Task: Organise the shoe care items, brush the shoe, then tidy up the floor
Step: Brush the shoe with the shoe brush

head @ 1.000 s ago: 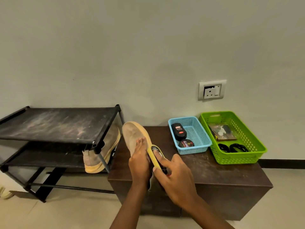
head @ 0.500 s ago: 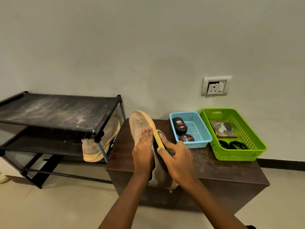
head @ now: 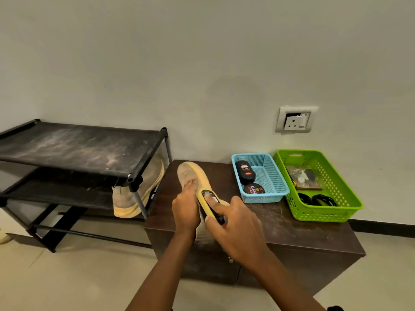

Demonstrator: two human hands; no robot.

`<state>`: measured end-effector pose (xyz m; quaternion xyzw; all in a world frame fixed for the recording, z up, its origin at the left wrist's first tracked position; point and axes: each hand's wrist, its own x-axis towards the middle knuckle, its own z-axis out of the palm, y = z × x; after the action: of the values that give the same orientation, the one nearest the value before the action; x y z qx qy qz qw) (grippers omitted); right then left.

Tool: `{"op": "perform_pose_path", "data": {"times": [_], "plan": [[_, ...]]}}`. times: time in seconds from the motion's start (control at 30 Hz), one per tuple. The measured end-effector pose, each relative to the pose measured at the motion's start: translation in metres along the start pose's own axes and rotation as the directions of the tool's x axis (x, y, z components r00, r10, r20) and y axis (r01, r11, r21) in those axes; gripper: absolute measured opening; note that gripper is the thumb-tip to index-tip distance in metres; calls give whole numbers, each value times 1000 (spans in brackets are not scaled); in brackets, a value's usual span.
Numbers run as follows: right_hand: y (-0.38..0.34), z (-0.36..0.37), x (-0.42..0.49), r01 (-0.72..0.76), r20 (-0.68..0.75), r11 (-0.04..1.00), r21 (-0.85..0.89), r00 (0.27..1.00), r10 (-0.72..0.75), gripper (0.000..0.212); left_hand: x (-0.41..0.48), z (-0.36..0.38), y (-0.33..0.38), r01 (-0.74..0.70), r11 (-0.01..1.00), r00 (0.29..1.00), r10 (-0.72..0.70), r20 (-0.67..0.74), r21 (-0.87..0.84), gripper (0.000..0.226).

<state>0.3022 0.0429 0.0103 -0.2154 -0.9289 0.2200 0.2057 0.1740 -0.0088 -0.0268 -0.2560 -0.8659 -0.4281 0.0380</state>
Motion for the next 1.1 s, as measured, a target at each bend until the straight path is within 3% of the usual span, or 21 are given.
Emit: {"op": "perform_pose_path", "data": {"times": [0.07, 0.2, 0.33, 0.47, 0.53, 0.63, 0.77, 0.87, 0.93, 1.1], "plan": [[-2, -5, -6, 14, 25, 999, -33, 1000, -13, 49, 1, -2, 2, 62, 996, 997, -65, -50, -57, 41], [2, -4, -3, -138, -35, 982, -128, 990, 134, 50, 0, -1, 9, 116, 992, 980, -124, -157, -56, 47], [-15, 8, -18, 23, -98, 986, -165, 994, -40, 51, 4, -9, 7, 212, 968, 963, -230, -140, -135, 41], [8, -2, -5, -148, -105, 978, -144, 986, 133, 53, -1, -7, 13, 231, 963, 943, -257, -212, -140, 45], [1, 0, -15, -39, -137, 997, -64, 990, 30, 57, 3, -9, 12, 244, 955, 941, -275, -196, -168, 43], [-8, 12, -27, 104, -45, 993, -54, 993, -106, 53, 9, -12, 3, 273, 948, 935, -302, -185, -166, 43], [9, 1, -14, -94, -221, 996, -1, 971, 91, 52, 7, -10, 9, 239, 939, 917, -302, -262, -247, 42], [-6, 7, -34, 118, -162, 993, 25, 980, -112, 53, 17, -12, 2, 335, 880, 899, -405, -165, -338, 36], [-12, 14, -43, 252, -117, 967, -35, 960, -254, 54, 19, -12, -2, 327, 860, 893, -417, -171, -392, 35], [12, 3, -28, -1, -234, 999, 32, 972, 8, 56, 12, -11, 11, 278, 806, 857, -454, -244, -523, 33]]}}
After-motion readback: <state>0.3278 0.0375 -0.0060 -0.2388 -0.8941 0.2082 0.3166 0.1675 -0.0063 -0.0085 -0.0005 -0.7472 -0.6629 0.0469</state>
